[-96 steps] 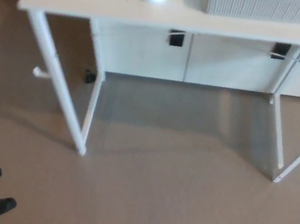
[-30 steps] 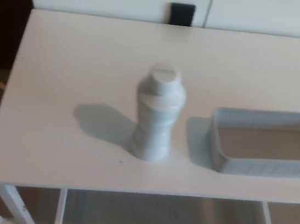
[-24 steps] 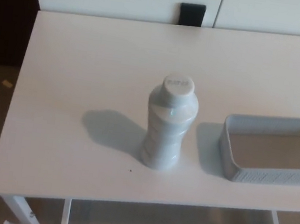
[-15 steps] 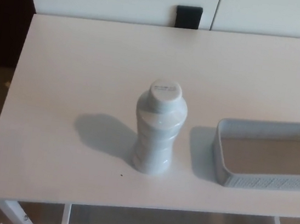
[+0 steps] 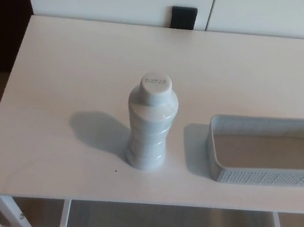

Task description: The robot walk up to a desk on which a bottle is kept on the left hand side and a container is kept on the right hand side. The robot uses its left hand to pick up the bottle and places it in the container.

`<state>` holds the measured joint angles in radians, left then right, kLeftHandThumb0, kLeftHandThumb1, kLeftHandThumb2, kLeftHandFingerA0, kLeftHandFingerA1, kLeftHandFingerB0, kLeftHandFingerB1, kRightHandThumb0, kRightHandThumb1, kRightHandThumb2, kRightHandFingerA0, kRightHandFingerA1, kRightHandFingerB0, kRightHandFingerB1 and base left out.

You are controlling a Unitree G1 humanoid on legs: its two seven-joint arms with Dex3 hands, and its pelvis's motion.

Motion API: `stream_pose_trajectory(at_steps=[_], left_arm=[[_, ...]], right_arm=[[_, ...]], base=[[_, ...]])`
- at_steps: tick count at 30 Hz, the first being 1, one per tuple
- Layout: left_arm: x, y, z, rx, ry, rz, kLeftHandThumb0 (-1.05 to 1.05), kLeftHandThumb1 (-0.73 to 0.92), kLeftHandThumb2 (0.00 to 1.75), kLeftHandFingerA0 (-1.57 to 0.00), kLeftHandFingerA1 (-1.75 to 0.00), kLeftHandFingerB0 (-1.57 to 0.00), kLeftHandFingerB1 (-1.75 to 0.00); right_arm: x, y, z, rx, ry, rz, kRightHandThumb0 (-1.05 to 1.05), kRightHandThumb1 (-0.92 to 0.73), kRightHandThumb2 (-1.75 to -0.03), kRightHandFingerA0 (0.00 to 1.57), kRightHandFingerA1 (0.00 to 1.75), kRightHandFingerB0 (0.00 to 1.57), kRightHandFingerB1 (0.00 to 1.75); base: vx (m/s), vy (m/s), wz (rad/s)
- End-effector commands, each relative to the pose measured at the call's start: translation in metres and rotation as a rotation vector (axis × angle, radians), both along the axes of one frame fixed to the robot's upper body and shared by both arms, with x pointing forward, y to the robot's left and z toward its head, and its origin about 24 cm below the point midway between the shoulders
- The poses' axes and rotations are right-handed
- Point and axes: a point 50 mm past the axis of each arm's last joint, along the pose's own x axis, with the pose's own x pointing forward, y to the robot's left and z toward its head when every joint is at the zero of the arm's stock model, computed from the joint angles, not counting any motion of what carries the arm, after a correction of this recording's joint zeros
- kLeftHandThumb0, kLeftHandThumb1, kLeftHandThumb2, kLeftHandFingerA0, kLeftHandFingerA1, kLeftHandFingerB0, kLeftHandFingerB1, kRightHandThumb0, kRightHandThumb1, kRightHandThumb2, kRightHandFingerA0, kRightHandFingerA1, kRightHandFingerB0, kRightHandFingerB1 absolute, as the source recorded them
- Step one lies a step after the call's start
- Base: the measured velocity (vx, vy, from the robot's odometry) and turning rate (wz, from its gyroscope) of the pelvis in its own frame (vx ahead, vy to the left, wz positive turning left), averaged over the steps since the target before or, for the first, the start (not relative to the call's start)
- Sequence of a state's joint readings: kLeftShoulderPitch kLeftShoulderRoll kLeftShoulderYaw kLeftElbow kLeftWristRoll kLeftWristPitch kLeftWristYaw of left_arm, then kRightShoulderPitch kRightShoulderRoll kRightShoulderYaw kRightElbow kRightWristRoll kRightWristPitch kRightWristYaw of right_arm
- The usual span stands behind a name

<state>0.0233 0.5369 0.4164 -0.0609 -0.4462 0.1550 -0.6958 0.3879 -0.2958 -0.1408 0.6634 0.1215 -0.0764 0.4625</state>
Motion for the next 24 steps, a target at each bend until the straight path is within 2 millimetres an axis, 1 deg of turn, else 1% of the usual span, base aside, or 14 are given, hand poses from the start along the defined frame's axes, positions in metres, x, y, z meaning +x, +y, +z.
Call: stream_pose_trajectory(at_steps=[1, 3, 5, 6, 7, 13, 15, 16, 17, 18, 19, 20, 23, 24], left_arm=[[0.028, -0.067, -0.031, 0.13, 0.152, -0.077, -0.42, 0.31, 0.68, -0.02, -0.27, -0.02, -0.19], [0.029, -0.076, -0.04, 0.144, 0.172, -0.093, -0.41, 0.3, 0.68, -0.01, -0.27, -0.01, -0.19], [0.029, -0.079, -0.043, 0.146, 0.18, -0.097, -0.41, 0.3, 0.68, -0.01, -0.27, -0.01, -0.19], [0.03, -0.093, -0.057, 0.154, 0.225, -0.114, -0.41, 0.31, 0.68, -0.02, -0.26, -0.03, -0.2], [0.031, -0.096, -0.06, 0.158, 0.235, -0.117, -0.43, 0.31, 0.68, -0.02, -0.26, -0.03, -0.19], [0.034, -0.11, -0.075, 0.189, 0.259, -0.144, -0.45, 0.32, 0.69, -0.02, -0.26, -0.03, -0.18], [0.035, -0.111, -0.076, 0.188, 0.261, -0.147, -0.45, 0.32, 0.69, -0.02, -0.26, -0.03, -0.18], [0.039, -0.116, -0.078, 0.188, 0.264, -0.153, -0.44, 0.32, 0.69, 0.0, -0.25, 0.0, -0.18], [0.04, -0.118, -0.079, 0.188, 0.265, -0.153, -0.44, 0.32, 0.69, 0.0, -0.25, 0.0, -0.18], [0.042, -0.119, -0.08, 0.188, 0.268, -0.156, -0.48, 0.33, 0.7, 0.0, -0.23, 0.0, -0.16], [0.043, -0.12, -0.081, 0.188, 0.27, -0.158, -0.48, 0.33, 0.7, 0.0, -0.23, 0.0, -0.16], [0.045, -0.122, -0.081, 0.193, 0.27, -0.157, -0.5, 0.34, 0.71, -0.01, -0.25, 0.0, -0.16], [0.049, -0.125, -0.082, 0.199, 0.27, -0.153, -0.48, 0.33, 0.71, -0.01, -0.25, -0.01, -0.17], [0.054, -0.129, -0.084, 0.196, 0.282, -0.148, -0.48, 0.34, 0.71, -0.01, -0.25, -0.01, -0.18]], right_arm=[[-0.006, -0.002, 0.003, -0.004, -0.033, 0.008, -0.28, -0.49, -0.78, 0.0, 0.05, 0.0, 0.0], [-0.005, -0.002, 0.002, -0.009, -0.034, 0.01, -0.3, -0.48, -0.77, 0.0, 0.09, 0.0, 0.03], [-0.005, -0.003, 0.002, -0.012, -0.033, 0.012, -0.3, -0.48, -0.77, 0.0, 0.09, 0.0, 0.03], [-0.004, -0.001, 0.002, -0.005, -0.043, 0.011, -0.3, -0.54, -0.81, 0.0, 0.07, 0.0, 0.02], [-0.003, -0.001, 0.002, -0.005, -0.049, 0.015, -0.29, -0.48, -0.78, 0.0, 0.09, 0.0, 0.03], [-0.001, -0.001, 0.004, 0.013, -0.059, 0.013, -0.31, -0.47, -0.77, 0.0, 0.08, 0.0, 0.03], [-0.001, -0.001, 0.004, 0.01, -0.06, 0.015, -0.31, -0.47, -0.77, 0.0, 0.08, 0.0, 0.03], [0.003, -0.001, 0.004, -0.002, -0.069, 0.024, -0.3, -0.6, -0.58, 0.0, 0.1, 0.0, 0.06], [0.003, -0.001, 0.005, -0.006, -0.074, 0.03, -0.3, -0.6, -0.58, 0.0, 0.1, 0.0, 0.06], [0.004, -0.001, 0.005, -0.002, -0.074, 0.028, -0.25, -0.54, -0.68, 0.0, 0.06, 0.0, 0.04], [0.004, -0.001, 0.005, 0.002, -0.073, 0.027, -0.25, -0.54, -0.68, 0.0, 0.06, 0.0, 0.04], [0.004, 0.0, 0.006, 0.017, -0.079, 0.02, -0.27, -0.6, -0.58, 0.0, 0.04, 0.0, 0.05], [0.006, 0.001, 0.007, 0.028, -0.092, 0.018, -0.28, -0.6, -0.58, 0.0, 0.07, 0.0, 0.06], [0.006, 0.002, 0.006, 0.025, -0.093, 0.026, -0.25, -0.54, -0.69, 0.0, 0.05, 0.0, 0.03]], base=[[0.0, 0.0, 0.0], [0.0, 0.0, 0.0], [0.0, 0.0, 0.0], [0.0, 0.0, 0.0], [0.0, 0.0, 0.0], [0.0, 0.0, 0.0], [0.0, 0.0, 0.0], [0.0, 0.0, 0.0], [0.0, 0.0, 0.0], [0.0, 0.0, 0.0], [0.0, 0.0, 0.0], [0.0, 0.0, 0.0], [0.0, 0.0, 0.0], [0.0, 0.0, 0.0]])
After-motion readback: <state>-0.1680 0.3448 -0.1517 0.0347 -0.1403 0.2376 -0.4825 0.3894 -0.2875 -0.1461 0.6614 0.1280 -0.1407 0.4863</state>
